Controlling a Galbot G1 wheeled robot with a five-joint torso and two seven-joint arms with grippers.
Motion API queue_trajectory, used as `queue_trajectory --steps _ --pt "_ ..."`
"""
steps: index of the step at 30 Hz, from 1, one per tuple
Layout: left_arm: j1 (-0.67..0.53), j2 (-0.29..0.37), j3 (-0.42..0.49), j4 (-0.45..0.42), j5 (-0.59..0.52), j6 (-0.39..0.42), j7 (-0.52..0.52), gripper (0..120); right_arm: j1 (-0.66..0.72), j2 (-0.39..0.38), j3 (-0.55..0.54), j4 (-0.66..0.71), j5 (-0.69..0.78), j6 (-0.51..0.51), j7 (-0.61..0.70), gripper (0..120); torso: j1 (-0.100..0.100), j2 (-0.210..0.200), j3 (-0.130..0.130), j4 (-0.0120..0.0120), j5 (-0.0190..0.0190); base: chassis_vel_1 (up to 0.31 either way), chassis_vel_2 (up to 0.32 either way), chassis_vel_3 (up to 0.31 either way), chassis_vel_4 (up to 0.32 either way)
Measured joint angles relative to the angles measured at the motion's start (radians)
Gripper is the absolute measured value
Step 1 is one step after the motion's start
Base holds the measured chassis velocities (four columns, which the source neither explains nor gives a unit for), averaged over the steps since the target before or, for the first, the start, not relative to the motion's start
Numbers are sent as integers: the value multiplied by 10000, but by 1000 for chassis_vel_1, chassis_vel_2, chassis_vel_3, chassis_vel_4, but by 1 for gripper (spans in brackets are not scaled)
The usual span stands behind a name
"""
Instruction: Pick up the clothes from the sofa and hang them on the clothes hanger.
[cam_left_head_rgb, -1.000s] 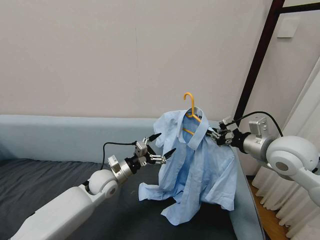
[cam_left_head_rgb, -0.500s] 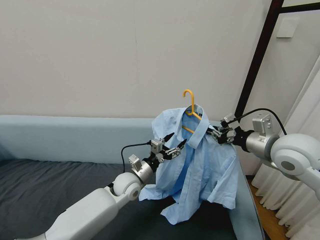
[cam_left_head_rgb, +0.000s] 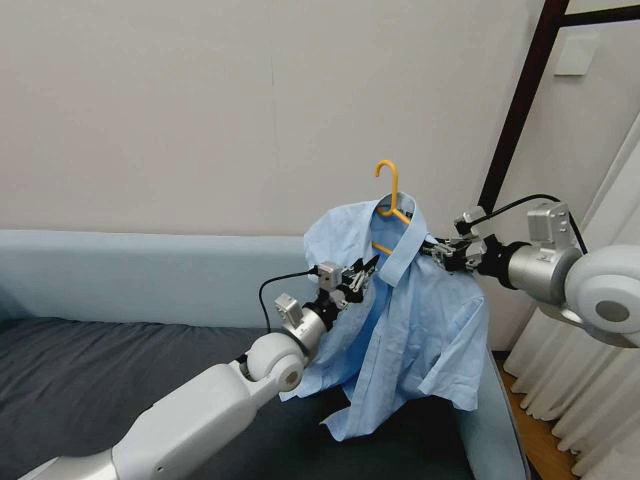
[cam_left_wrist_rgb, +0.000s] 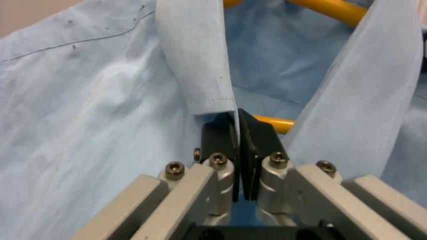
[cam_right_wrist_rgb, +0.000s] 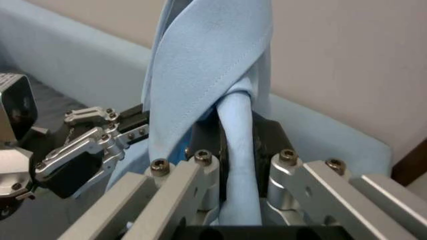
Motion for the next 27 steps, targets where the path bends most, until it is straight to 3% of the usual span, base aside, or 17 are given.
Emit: queue_trajectory --steps 11,21,27 --pt "-1149 -361 290 -830 -348 859 -2118 0 990 -386 70 -176 1144 -520 1019 8 0 0 0 6 -1 0 0 0 0" --pt "-1804 -193 333 -1679 -943 1593 -2936 0 1660 -482 -120 -469 1409 -537 1007 8 0 0 0 6 -3 0 0 0 0" --pt "-1652 -180 382 -1690 -821 2035 -3316 0 1597 -488 -139 -467 1377 -537 994 8 0 0 1 8 -3 0 0 0 0"
